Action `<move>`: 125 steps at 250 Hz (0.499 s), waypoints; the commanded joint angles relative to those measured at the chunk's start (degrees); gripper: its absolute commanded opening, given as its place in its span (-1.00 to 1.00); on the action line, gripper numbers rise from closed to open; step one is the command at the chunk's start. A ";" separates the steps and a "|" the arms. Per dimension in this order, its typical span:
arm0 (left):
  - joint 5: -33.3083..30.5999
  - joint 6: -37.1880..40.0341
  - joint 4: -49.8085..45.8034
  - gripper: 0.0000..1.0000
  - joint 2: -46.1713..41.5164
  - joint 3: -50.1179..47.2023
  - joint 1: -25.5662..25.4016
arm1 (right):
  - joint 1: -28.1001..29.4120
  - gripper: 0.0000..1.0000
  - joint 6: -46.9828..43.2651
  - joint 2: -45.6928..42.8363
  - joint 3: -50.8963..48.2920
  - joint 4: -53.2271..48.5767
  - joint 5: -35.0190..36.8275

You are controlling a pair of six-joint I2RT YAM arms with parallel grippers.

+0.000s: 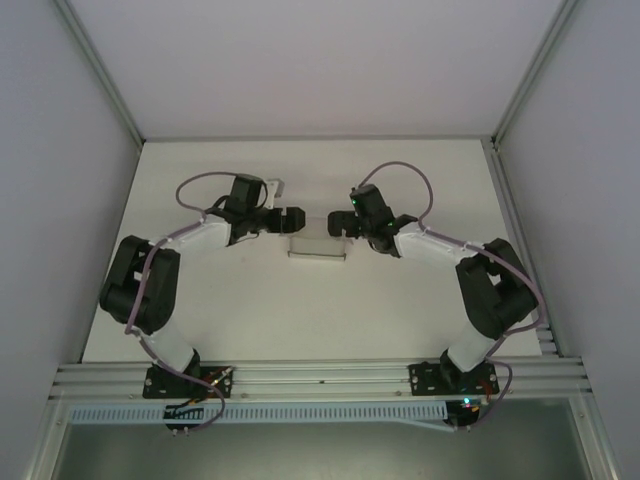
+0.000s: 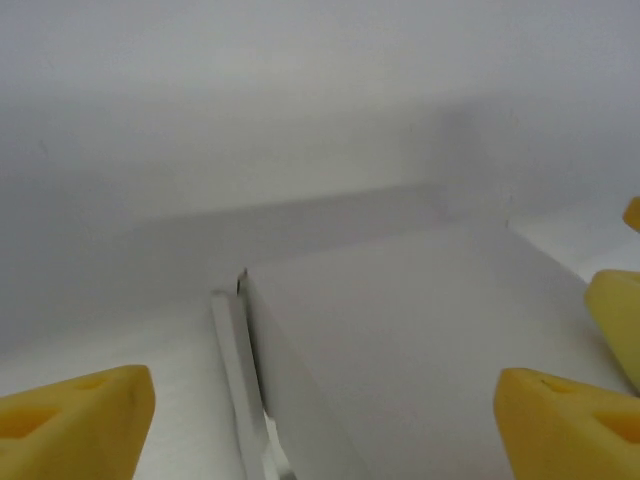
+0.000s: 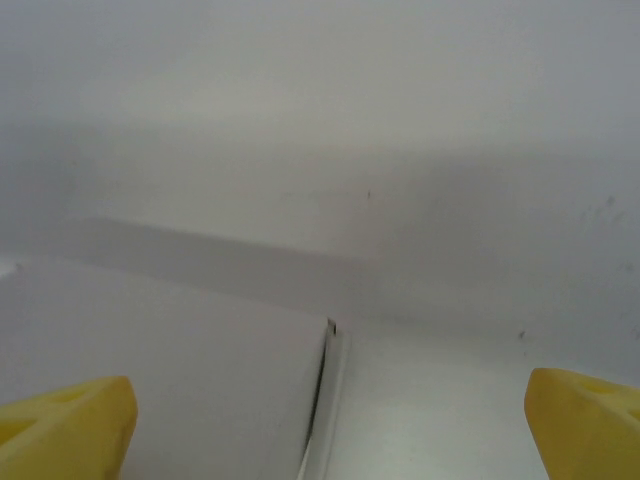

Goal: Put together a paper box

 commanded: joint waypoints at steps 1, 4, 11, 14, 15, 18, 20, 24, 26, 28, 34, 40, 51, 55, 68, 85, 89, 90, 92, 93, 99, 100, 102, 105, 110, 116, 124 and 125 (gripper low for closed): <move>6.35 -0.17 3.33 0.65 1.81 -2.53 0.32 | 0.29 0.95 2.24 -0.74 -4.11 4.35 -3.33; 6.31 -0.24 3.36 0.65 1.90 -2.76 0.23 | 0.22 0.95 2.18 -0.72 -4.61 5.02 -3.54; 6.32 -0.35 3.50 0.63 2.08 -3.31 0.36 | 0.25 0.93 1.92 -0.66 -6.02 6.89 -3.81; 6.31 -0.35 3.47 0.62 2.15 -3.55 0.35 | 0.28 0.92 1.90 -0.61 -6.61 7.75 -3.85; 6.30 -0.30 3.49 0.62 2.16 -3.63 0.36 | 0.29 0.93 1.90 -0.58 -6.80 8.02 -3.89; 6.34 -0.32 3.52 0.60 2.24 -3.83 0.34 | 0.31 0.92 2.02 -0.64 -7.33 8.71 -3.82; 6.33 -0.34 3.58 0.60 2.30 -3.86 0.36 | 0.28 0.92 2.10 -0.63 -7.77 9.19 -3.77; 6.34 -0.35 3.60 0.59 2.44 -4.15 0.36 | 0.30 0.91 2.22 -0.60 -8.39 10.07 -3.77; 6.44 -0.39 3.60 0.58 2.50 -4.25 0.32 | 0.24 0.91 2.24 -0.64 -8.81 10.52 -3.78; 6.35 -0.43 3.67 0.57 2.57 -4.32 0.35 | 0.24 0.91 2.20 -0.74 -9.17 10.92 -3.87; 6.39 -0.41 3.77 0.53 2.72 -4.59 0.34 | 0.24 0.91 2.25 -0.52 -10.15 12.32 -3.88; 6.45 -0.44 3.90 0.51 3.03 -4.78 0.41 | 0.22 0.91 2.38 -0.45 -11.04 13.76 -4.02; 6.49 -0.61 4.07 0.44 3.59 -4.97 0.31 | 0.28 0.90 2.51 -0.34 -12.42 16.03 -4.20; 6.59 -0.69 4.06 0.41 3.86 -4.98 0.36 | 0.34 0.90 2.51 -0.38 -12.80 16.80 -4.27; 7.27 -0.92 4.42 0.33 4.65 -5.10 0.39 | 0.26 0.89 2.70 -0.21 -13.99 18.62 -4.38; 7.87 -1.40 5.34 0.10 5.53 -5.47 0.36 | 0.30 0.88 2.87 -0.04 -15.11 19.88 -4.35; 7.96 -1.49 5.56 0.05 5.70 -5.53 0.34 | 0.23 0.88 2.93 -0.01 -15.28 20.01 -4.29; 8.01 -1.49 5.55 0.05 5.74 -5.58 0.30 | 0.22 0.88 2.94 -0.02 -15.31 20.04 -4.24; 7.98 -1.60 5.65 0.04 5.77 -5.62 0.35 | 0.28 0.88 2.93 0.03 -15.39 20.11 -4.23; 7.97 -1.63 5.73 0.04 5.82 -5.58 0.36 | 0.29 0.88 2.90 0.09 -15.41 20.14 -4.26; 8.06 -1.87 5.99 0.01 5.98 -5.70 0.36 | 0.29 0.88 2.87 0.13 -15.68 20.37 -4.18; 8.06 -1.95 5.98 0.00 6.01 -5.75 0.36 | 0.25 0.88 2.87 0.18 -15.73 20.40 -4.19; 8.05 -1.98 6.04 -0.02 6.08 -5.79 0.36 | 0.27 0.88 2.87 0.19 -15.83 20.44 -4.13; 8.13 -2.12 6.32 -0.04 6.12 -5.86 0.36 | 0.29 0.88 2.87 0.27 -15.98 20.55 -3.96; 8.33 -2.10 6.51 -0.08 6.14 -6.00 0.36 | 0.30 0.87 2.86 0.36 -16.14 20.66 -3.95; 8.32 -2.18 6.74 -0.09 6.17 -6.22 0.36 | 0.30 0.87 2.58 0.42 -16.29 20.77 -3.93; 8.32 -2.30 7.15 -0.14 6.28 -6.47 0.42 | 0.29 0.86 2.01 0.58 -16.53 20.90 -3.86; 8.32 -2.29 7.18 -0.14 6.29 -6.49 0.44 | 0.25 0.86 1.95 0.58 -16.55 20.88 -3.81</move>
